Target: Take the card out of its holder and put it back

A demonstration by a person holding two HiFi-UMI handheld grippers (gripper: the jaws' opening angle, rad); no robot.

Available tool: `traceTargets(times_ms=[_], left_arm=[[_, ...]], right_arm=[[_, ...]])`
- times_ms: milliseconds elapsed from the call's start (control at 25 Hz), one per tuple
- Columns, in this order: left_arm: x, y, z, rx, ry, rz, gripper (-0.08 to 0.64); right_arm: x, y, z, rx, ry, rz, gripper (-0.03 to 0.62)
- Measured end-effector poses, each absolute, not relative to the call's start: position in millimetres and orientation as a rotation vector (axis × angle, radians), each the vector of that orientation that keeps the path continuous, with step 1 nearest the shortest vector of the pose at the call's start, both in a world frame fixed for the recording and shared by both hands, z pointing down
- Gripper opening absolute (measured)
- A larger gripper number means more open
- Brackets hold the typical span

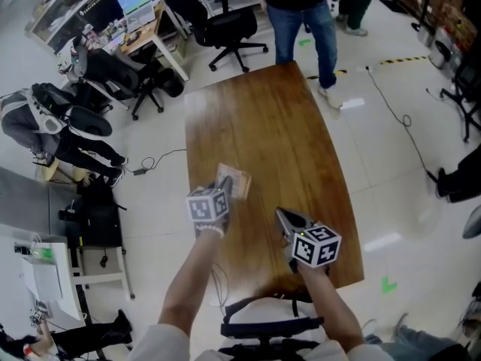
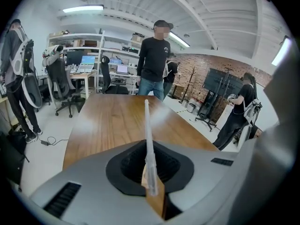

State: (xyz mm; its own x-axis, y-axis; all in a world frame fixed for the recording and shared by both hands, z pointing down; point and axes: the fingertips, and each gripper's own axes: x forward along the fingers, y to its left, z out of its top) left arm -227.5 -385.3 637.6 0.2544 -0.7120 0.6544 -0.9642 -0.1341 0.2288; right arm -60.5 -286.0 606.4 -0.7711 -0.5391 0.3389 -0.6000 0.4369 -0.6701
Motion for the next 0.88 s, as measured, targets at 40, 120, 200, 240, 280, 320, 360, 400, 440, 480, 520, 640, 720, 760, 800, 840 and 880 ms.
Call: traceTargets(times_ms=[40, 120, 200, 240, 280, 320, 360, 400, 440, 480, 520, 640, 720, 760, 800, 840, 880], left_arm=[[-226.3, -385.7, 638.8, 1.912, -1.517, 0.529, 0.003], [-225.3, -386.4, 641.0, 1.910, -1.513, 0.538, 0.003], [-226.1, -387.0, 643.0, 1.907, -1.510, 0.544, 0.003], [-226.3, -387.3, 644.5, 1.906, -1.508, 0.545, 0.003], [-226.1, -387.5, 646.4, 1.905, -1.505, 0.547, 0.003], [-225.8, -387.5, 648.5, 1.904, -1.502, 0.550, 0.003], [-225.4, -387.6, 650.8, 1.902, -1.499, 0.555, 0.003], [-225.1, -387.6, 652.9, 1.901, -1.495, 0.561, 0.003], [-224.8, -387.6, 655.0, 1.898, -1.491, 0.567, 0.003], [-224.3, -387.7, 657.3, 1.893, -1.488, 0.571, 0.003], [-223.5, -388.3, 659.6, 1.888, -1.484, 0.575, 0.003], [-220.5, -390.5, 667.7, 1.876, -1.468, 0.584, 0.003], [-219.6, -390.8, 672.8, 1.872, -1.461, 0.589, 0.003], [-219.6, -390.8, 674.9, 1.869, -1.459, 0.590, 0.003], [-219.5, -390.6, 676.8, 1.868, -1.457, 0.590, 0.003], [-219.2, -390.3, 678.8, 1.866, -1.455, 0.590, 0.003], [-218.4, -390.0, 680.8, 1.864, -1.454, 0.590, 0.003]], right_arm=[[-59.7, -286.4, 606.7, 1.033, -2.599, 1.261, 0.011], [-59.0, -287.1, 606.7, 1.037, -2.598, 1.264, 0.011], [-59.1, -287.7, 606.6, 1.041, -2.597, 1.264, 0.011], [-58.9, -287.8, 607.0, 1.043, -2.596, 1.265, 0.011], [-58.3, -287.6, 607.7, 1.046, -2.595, 1.265, 0.011], [-57.4, -287.4, 608.6, 1.049, -2.593, 1.266, 0.011], [-56.7, -287.1, 609.3, 1.052, -2.591, 1.268, 0.011], [-56.2, -287.0, 609.8, 1.055, -2.589, 1.270, 0.011], [-55.8, -286.9, 610.2, 1.057, -2.587, 1.273, 0.011], [-55.3, -287.1, 610.7, 1.059, -2.584, 1.275, 0.011], [-54.6, -287.4, 611.5, 1.061, -2.580, 1.277, 0.011], [-51.6, -288.4, 615.5, 1.068, -2.566, 1.289, 0.011], [-50.4, -288.7, 619.0, 1.072, -2.558, 1.293, 0.011], [-50.3, -288.7, 620.8, 1.074, -2.555, 1.295, 0.011], [-50.2, -288.5, 622.4, 1.075, -2.552, 1.298, 0.011], [-50.0, -288.0, 624.0, 1.076, -2.549, 1.301, 0.011], [-49.3, -287.5, 625.6, 1.077, -2.545, 1.305, 0.011]])
